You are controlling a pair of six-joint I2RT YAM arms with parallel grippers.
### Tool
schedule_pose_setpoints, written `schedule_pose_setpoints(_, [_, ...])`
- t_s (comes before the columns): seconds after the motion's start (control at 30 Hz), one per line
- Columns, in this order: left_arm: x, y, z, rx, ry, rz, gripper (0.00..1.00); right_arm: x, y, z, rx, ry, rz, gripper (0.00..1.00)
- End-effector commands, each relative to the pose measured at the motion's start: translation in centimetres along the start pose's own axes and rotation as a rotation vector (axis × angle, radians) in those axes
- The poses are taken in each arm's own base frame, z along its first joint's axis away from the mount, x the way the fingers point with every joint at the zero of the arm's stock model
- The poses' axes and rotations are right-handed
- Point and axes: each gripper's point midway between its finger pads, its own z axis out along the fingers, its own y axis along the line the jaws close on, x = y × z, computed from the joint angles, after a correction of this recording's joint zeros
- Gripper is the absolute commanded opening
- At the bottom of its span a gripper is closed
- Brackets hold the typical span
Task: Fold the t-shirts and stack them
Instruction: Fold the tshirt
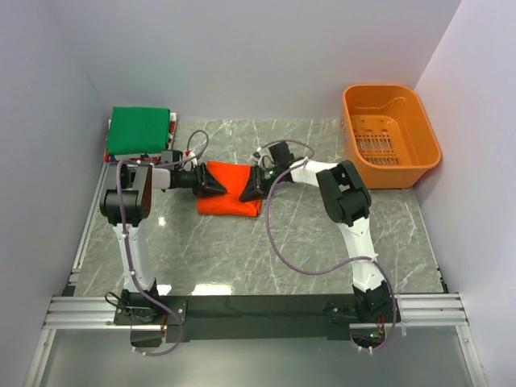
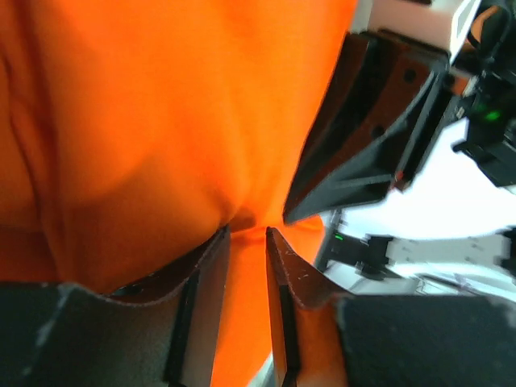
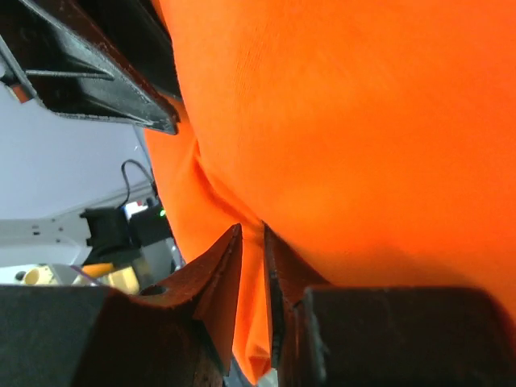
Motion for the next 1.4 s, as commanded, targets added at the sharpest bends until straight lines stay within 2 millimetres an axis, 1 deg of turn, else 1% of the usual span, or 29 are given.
schedule_pose_setpoints(0.0, [-2.5,2.4,0.4,-0.044,-0.033,-0.011,0.34,-3.5,-3.4,-2.1,0.144,-0.104,-0.002,0.26])
schedule_pose_setpoints(0.03, [-3.0,2.2,0.1,-0.028,-0.031,0.008,0.33,-4.2,-3.7,-2.9,0.164,-0.114,-0.037,0.26])
schedule_pose_setpoints(0.07, [-3.8,1.2,0.0,0.001,-0.031,0.06,0.33,-4.8,-3.3,-3.7,0.175,-0.132,-0.063,0.26])
schedule_pose_setpoints(0.13, [-3.7,-1.0,-0.7,0.021,-0.009,0.128,0.34,-5.4,-2.3,-4.9,0.171,-0.142,-0.12,0.26])
schedule_pose_setpoints(0.17, [-3.3,-2.2,-1.3,0.056,0.002,0.193,0.34,-5.8,-0.1,-5.8,0.134,-0.153,-0.164,0.26])
schedule_pose_setpoints(0.2, [-3.4,-4.2,-2.4,0.073,-0.009,0.236,0.34,-5.8,1.1,-6.1,0.115,-0.151,-0.184,0.26])
schedule_pose_setpoints(0.23, [-2.7,-5.1,-2.9,0.085,0.004,0.254,0.34,-5.5,2.0,-6.4,0.091,-0.15,-0.192,0.26])
schedule_pose_setpoints(0.27, [-1.6,-5.4,-3.3,0.089,0.016,0.245,0.34,-5.1,4.4,-6.8,0.055,-0.154,-0.225,0.26])
schedule_pose_setpoints(0.3, [-1.2,-7.4,-4.4,0.115,0.003,0.28,0.34,-4.5,5.8,-6.6,0.02,-0.146,-0.245,0.26])
schedule_pose_setpoints(0.33, [0.2,-7.3,-4.6,0.12,0.008,0.25,0.34,-3.5,7.6,-6.4,-0.013,-0.147,-0.262,0.26])
schedule_pose_setpoints(0.37, [0.7,-7.8,-5.0,0.126,0.005,0.244,0.34,-3.2,8.2,-6.6,-0.035,-0.152,-0.261,0.27])
schedule_pose_setpoints(0.4, [1.4,-8.8,-5.5,0.142,0.0,0.252,0.35,-1.8,9.5,-5.7,-0.07,-0.119,-0.271,0.27])
schedule_pose_setpoints(0.43, [2.5,-8.4,-5.4,0.146,0.01,0.213,0.35,-1.0,9.8,-5.1,-0.084,-0.103,-0.26,0.28])
schedule_pose_setpoints(0.5, [3.4,-8.1,-5.2,0.145,0.018,0.194,0.35,0.9,10.3,-3.6,-0.107,-0.051,-0.26,0.28])
schedule_pose_setpoints(0.6, [4.7,-5.8,-4.2,0.117,0.047,0.138,0.35,2.4,8.6,-1.4,-0.095,0.002,-0.201,0.28])
schedule_pose_setpoints(0.63, [4.9,-4.9,-3.7,0.102,0.052,0.131,0.35,2.4,7.9,-0.9,-0.086,0.007,-0.178,0.28])
schedule_pose_setpoints(0.67, [5.0,-3.7,-3.3,0.07,0.057,0.123,0.35,2.8,6.2,0.0,-0.07,0.028,-0.133,0.28])
schedule_pose_setpoints(0.7, [5.7,-1.2,-2.7,0.023,0.079,0.063,0.35,2.9,5.2,0.5,-0.057,0.034,-0.094,0.28])
schedule_pose_setpoints(0.73, [5.6,0.6,-2.4,-0.021,0.079,0.049,0.35,3.1,2.8,1.1,-0.013,0.042,-0.038,0.28])
schedule_pose_setpoints(0.8, [5.5,4.0,-2.2,-0.057,0.073,-0.048,0.34,3.0,0.3,1.3,0.031,0.039,0.016,0.29])
schedule_pose_setpoints(0.83, [5.3,4.2,-2.1,-0.056,0.071,-0.073,0.34,2.9,-1.8,1.0,0.067,0.035,0.069,0.28])
schedule_pose_setpoints(0.87, [5.1,5.0,-2.0,-0.082,0.069,-0.079,0.34,2.6,-3.1,0.8,0.095,0.018,0.094,0.28])
schedule_pose_setpoints(0.9, [4.4,5.2,-2.6,-0.08,0.048,-0.082,0.34,2.7,-3.7,0.4,0.097,0.023,0.101,0.28])
schedule_pose_setpoints(0.97, [4.2,4.5,-2.8,-0.06,0.054,-0.063,0.34,2.8,-4.6,-0.4,0.131,0.017,0.118,0.28])
schedule_pose_setpoints(1.07, [4.2,2.6,-3.6,-0.029,0.054,-0.011,0.35,2.8,-4.7,-1.6,0.151,0.017,0.1,0.28])
schedule_pose_setpoints(1.17, [5.1,2.1,-4.5,-0.038,0.07,-0.003,0.34,2.9,-5.0,-2.9,0.175,0.011,0.097,0.28])
schedule_pose_setpoints(1.27, [5.5,0.9,-6.2,-0.012,0.055,-0.028,0.35,3.0,-5.4,-4.7,0.21,0.014,0.076,0.27])
schedule_pose_setpoints(1.3, [5.1,-0.5,-7.3,0.001,0.031,0.006,0.36,2.8,-5.6,-5.3,0.221,0.013,0.031,0.27])
schedule_pose_setpoints(1.37, [4.9,-2.2,-8.7,0.0,0.019,0.092,0.37,2.1,-4.1,-6.7,0.241,0.005,-0.04,0.26])
